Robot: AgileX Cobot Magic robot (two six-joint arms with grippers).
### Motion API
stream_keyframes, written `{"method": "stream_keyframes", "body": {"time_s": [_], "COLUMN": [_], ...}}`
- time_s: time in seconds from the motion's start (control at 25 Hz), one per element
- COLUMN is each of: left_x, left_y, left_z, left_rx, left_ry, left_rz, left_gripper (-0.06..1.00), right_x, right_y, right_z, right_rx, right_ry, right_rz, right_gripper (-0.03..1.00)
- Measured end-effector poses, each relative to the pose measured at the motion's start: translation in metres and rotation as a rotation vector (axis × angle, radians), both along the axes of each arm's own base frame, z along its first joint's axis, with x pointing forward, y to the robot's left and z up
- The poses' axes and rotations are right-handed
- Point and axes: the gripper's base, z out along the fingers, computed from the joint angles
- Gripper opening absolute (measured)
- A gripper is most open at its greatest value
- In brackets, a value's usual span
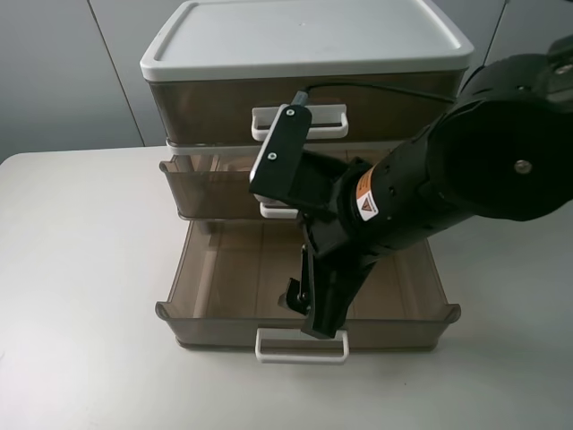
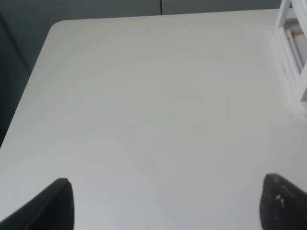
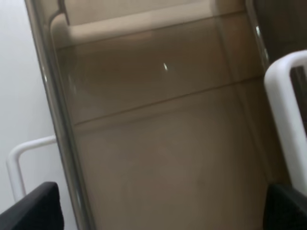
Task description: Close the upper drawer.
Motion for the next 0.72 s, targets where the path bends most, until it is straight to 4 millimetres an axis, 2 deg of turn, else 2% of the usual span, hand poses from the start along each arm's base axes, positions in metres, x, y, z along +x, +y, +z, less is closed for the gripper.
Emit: {"method": "stream_keyframes", "body": {"time_s": [0.72], "left_x": [0.0], "left_y": [0.0], "left_z": [0.0], "left_rx": [-0.002], "left_ry": [0.0], "left_rz": [0.001], "left_gripper": [0.74], "right_x": [0.011], "right_y": [0.001], "right_z": [-0.008], "right_rx": [0.006], "right_ry": [-0.026], "right_rz": [-0.009], "right_gripper": [0.63]}}
